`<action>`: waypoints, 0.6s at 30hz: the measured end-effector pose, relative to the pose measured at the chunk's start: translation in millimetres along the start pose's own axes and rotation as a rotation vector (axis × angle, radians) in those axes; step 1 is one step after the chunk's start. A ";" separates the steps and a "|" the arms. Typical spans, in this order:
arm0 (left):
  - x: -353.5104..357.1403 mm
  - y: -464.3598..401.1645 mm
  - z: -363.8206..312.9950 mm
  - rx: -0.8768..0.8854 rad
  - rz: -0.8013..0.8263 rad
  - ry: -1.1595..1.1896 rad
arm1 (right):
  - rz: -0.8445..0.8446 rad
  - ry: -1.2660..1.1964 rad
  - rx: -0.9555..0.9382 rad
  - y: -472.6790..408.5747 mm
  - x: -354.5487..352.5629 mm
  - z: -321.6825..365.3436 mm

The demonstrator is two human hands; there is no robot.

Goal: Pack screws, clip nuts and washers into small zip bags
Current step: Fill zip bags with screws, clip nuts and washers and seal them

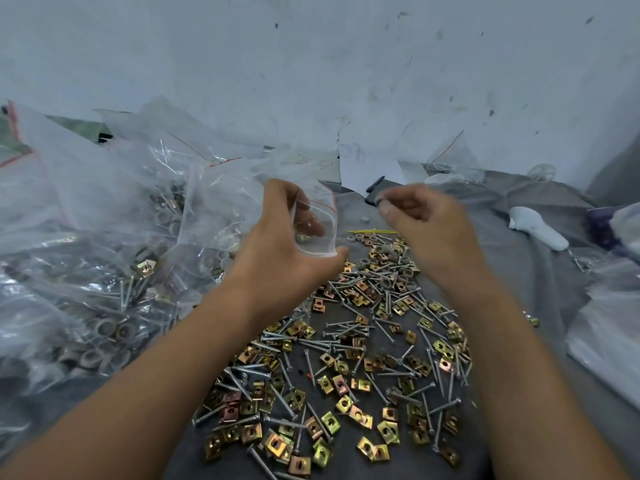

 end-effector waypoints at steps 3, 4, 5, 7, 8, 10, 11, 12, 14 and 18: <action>5.5 0.9 -0.6 0.031 -0.001 -0.014 | 0.197 -0.266 0.007 9.5 4.4 46.7; 7.6 2.0 -0.7 0.032 0.008 -0.010 | 0.282 -0.262 0.011 13.9 7.6 58.6; 9.6 3.3 -1.1 0.033 0.020 -0.011 | 0.351 -0.217 0.010 18.4 11.1 68.1; 12.4 5.6 -1.8 0.041 0.037 -0.021 | 0.413 -0.043 -0.009 25.0 17.8 78.4; 13.1 5.9 -2.0 0.050 0.037 -0.019 | 0.416 0.077 -0.029 26.4 20.1 79.8; 12.5 5.7 -2.2 0.054 0.021 -0.010 | 0.395 0.318 -0.074 27.3 23.0 80.6; 11.7 5.4 -2.5 0.046 0.016 -0.003 | 0.387 0.393 -0.083 27.7 24.4 80.6; 11.2 5.1 -2.5 0.035 0.014 0.005 | 0.384 0.422 -0.085 27.9 25.9 80.2; 10.4 4.1 -1.4 0.006 -0.004 0.003 | 0.356 0.351 -0.103 27.9 28.3 78.9; 7.0 0.2 2.7 -0.092 -0.100 0.023 | 0.290 0.136 0.010 30.4 31.6 73.0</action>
Point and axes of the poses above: each hand's wrist, its own y-axis away from the middle knuckle, its own x-axis out of the palm, z = x × y, the point moved 1 cm from there along -y, towards the middle knuckle, and after that the axes turned 14 degrees about -y, right-handed, at the moved point
